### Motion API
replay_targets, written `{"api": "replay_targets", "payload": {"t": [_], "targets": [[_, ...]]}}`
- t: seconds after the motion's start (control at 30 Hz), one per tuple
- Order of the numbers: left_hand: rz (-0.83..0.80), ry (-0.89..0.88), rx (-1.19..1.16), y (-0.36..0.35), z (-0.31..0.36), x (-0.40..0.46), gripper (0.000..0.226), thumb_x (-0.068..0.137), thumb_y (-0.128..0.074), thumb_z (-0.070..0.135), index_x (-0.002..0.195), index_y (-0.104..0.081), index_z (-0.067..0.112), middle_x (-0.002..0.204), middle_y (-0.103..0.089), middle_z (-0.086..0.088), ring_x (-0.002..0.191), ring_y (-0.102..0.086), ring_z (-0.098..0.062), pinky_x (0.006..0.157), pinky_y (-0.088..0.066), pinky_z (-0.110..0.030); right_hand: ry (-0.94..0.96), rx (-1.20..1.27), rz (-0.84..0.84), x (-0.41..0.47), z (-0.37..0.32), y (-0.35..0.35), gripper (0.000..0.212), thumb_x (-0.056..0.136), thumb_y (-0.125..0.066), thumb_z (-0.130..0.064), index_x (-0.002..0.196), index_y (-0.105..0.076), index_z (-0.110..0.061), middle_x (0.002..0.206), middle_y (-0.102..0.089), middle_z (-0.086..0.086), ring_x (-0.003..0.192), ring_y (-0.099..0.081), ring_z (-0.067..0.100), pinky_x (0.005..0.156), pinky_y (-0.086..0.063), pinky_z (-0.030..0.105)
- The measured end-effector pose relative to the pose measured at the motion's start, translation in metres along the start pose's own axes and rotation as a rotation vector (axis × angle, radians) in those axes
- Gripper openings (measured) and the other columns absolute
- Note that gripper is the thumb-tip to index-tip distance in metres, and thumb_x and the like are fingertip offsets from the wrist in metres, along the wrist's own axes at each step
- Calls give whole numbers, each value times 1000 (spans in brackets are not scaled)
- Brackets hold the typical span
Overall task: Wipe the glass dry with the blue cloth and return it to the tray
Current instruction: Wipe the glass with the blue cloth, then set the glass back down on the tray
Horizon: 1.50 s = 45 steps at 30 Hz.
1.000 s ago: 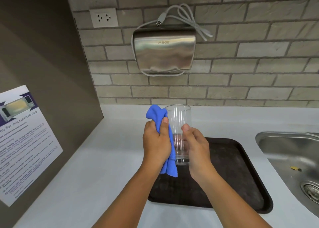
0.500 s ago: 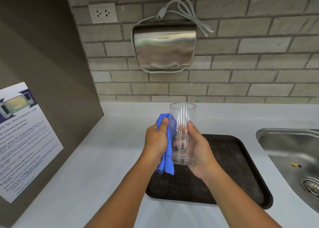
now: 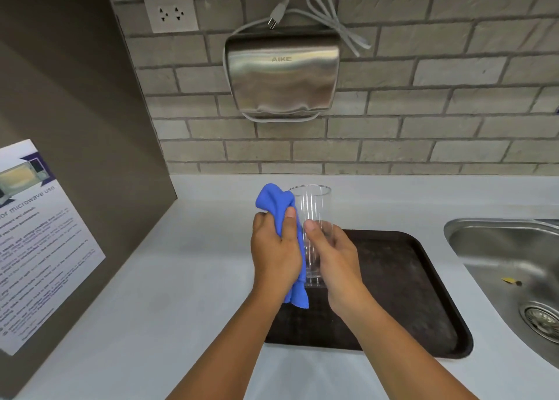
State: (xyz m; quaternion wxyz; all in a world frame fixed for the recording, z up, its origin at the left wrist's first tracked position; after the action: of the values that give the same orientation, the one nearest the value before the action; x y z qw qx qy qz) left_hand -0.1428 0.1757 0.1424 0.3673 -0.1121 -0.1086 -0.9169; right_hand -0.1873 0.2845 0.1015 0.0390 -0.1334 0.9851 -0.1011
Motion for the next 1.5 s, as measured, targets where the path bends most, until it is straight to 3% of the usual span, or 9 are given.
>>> {"api": "replay_targets", "payload": {"t": [0.13,0.27,0.43,0.53,0.63,0.73,0.83,1.17,1.5], "targets": [[-5,-238,77,-1,17,-8,19,96,-57,25,77,-52,23,81,-44,6,67,-51,-2,62,-43,-11,4,64,-14,0,-3,0,68,58,-72,-64,106,-70,-17,93,-76,-1,89,-72,18,83,-58,38],[-2,64,-55,8,-5,10,31,96,-56,29,75,-54,8,67,-52,-6,53,-52,-6,49,-44,-13,-39,187,-116,-2,-4,-1,55,57,-76,-64,92,-76,-21,92,-73,11,86,-69,30,85,-56,50],[-88,300,-207,-1,-26,5,33,96,-56,37,90,-69,7,84,-73,-23,69,-70,-33,68,-62,-48,-104,258,-217,2,-7,1,84,57,-80,-61,116,-67,-2,95,-67,20,80,-65,34,75,-55,48],[-130,297,-238,-7,-22,5,30,97,-54,38,91,-69,12,71,-71,-8,60,-69,-18,58,-61,-34,-103,301,-245,5,-1,5,78,59,-82,-51,116,-63,-1,94,-67,18,79,-68,31,72,-58,46],[-153,305,-234,-12,-25,6,26,96,-55,37,94,-70,16,82,-72,-12,69,-70,-22,65,-61,-36,-38,255,-251,9,3,12,61,59,-85,-23,114,-63,-8,92,-71,11,78,-72,26,73,-60,45],[-178,321,-245,-15,-34,7,20,95,-60,32,96,-71,16,97,-74,-18,86,-73,-32,78,-62,-43,26,173,-225,18,13,23,68,54,-84,-22,117,-61,-12,86,-71,5,83,-69,23,84,-54,46],[-190,312,-199,-17,-44,12,16,92,-64,29,96,-71,15,97,-75,-15,90,-72,-30,81,-61,-40,41,111,-201,23,26,36,72,52,-85,-20,119,-59,-16,82,-69,2,81,-69,16,79,-56,33],[-195,375,-104,-24,-85,14,20,94,-61,28,101,-69,10,99,-74,-10,94,-71,-25,84,-57,-38,27,-97,-43,39,62,95,76,50,-83,2,116,-57,-25,109,-69,9,107,-67,23,85,-57,33],[-210,380,-107,-31,-95,15,22,93,-62,28,103,-70,10,101,-75,-11,95,-71,-24,91,-56,-46,26,-245,96,46,65,130,74,62,-78,19,122,-52,-15,102,-67,0,90,-68,11,76,-55,26]]}}
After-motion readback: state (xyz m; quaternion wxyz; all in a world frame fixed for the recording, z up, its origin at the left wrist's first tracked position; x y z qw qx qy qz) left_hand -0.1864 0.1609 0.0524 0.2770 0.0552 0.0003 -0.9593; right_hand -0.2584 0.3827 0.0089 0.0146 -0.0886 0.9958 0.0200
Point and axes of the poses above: each hand's wrist, its own x-axis towards the middle knuckle, its own y-axis out of the back of the hand, z = x × y, the point moved 6 cm from there along x, towards the middle knuckle
